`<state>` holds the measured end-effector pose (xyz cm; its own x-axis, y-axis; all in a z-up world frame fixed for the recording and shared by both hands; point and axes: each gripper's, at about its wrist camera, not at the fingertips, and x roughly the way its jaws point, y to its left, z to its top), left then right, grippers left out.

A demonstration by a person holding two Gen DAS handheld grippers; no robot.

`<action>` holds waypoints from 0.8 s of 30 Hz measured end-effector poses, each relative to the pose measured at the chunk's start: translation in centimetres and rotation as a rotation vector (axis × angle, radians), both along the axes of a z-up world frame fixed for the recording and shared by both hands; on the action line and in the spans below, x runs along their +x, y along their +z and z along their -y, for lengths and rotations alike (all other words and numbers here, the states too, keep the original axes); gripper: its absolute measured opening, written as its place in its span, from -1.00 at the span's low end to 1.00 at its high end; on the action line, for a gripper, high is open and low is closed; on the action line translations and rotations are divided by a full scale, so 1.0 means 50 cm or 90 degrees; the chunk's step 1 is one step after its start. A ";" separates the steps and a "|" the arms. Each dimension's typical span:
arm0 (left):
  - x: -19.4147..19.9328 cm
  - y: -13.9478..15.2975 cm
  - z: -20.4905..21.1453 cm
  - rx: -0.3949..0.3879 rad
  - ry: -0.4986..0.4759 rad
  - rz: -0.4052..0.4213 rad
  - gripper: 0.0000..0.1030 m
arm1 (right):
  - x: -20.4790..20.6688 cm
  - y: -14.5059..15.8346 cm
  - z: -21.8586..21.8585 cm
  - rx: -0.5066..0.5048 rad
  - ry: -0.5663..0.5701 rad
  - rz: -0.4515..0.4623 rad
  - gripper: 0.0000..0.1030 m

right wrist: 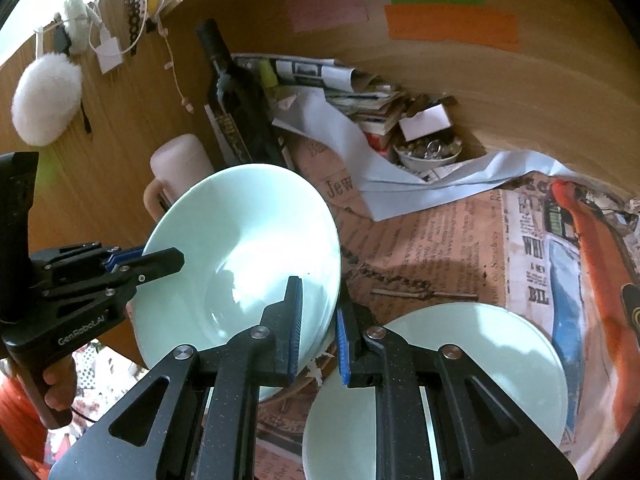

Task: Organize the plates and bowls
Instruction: 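Lower the mint green bowl into the white bowl and open both tools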

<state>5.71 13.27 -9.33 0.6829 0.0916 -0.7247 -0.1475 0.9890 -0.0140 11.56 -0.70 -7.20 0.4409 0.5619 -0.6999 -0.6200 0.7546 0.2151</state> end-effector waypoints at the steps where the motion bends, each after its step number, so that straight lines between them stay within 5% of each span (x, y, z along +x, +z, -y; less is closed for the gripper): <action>1: -0.001 -0.003 -0.002 0.000 0.001 -0.002 -0.76 | 0.000 -0.003 -0.003 -0.003 0.002 -0.002 -0.73; 13: -0.002 -0.035 -0.026 -0.006 0.013 -0.031 -0.76 | 0.005 -0.029 -0.034 -0.036 0.021 -0.022 -0.73; 24: -0.002 -0.056 -0.031 0.000 0.010 -0.044 -0.76 | -0.005 -0.039 -0.059 -0.085 0.034 0.023 -0.67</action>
<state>5.61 14.83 -12.14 0.6303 0.1020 -0.7696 -0.1631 0.9866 -0.0028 11.31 2.26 -9.15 0.4390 0.4889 -0.7539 -0.6661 0.7402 0.0922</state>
